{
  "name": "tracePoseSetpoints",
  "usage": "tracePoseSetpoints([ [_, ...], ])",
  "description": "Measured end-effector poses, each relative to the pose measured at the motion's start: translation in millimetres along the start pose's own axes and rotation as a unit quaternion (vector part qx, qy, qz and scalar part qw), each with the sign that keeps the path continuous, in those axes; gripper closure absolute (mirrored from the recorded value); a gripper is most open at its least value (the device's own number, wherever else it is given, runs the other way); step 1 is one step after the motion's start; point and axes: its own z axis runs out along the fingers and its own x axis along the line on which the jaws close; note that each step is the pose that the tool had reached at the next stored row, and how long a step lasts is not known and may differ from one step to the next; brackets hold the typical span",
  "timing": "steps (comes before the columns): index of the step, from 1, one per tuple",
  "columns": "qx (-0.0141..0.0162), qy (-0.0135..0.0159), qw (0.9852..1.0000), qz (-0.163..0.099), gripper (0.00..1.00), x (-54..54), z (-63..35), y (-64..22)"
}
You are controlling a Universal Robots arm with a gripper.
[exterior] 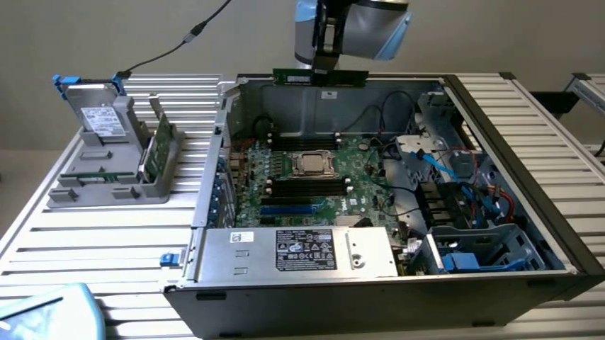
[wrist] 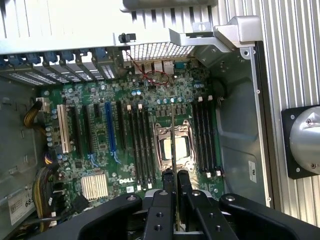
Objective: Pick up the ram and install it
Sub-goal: 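Insert the ram into the slot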
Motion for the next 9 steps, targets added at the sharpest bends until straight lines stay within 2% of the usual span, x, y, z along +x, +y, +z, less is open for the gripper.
tracePoseSetpoints([
  [3, 0.0, 0.0, 1.0, 0.0, 0.85, 0.0, 0.1, 0.0],
  [9, 0.0, 0.0, 1.0, 0.0, 0.85, 1.4, 10.1, -0.7],
])
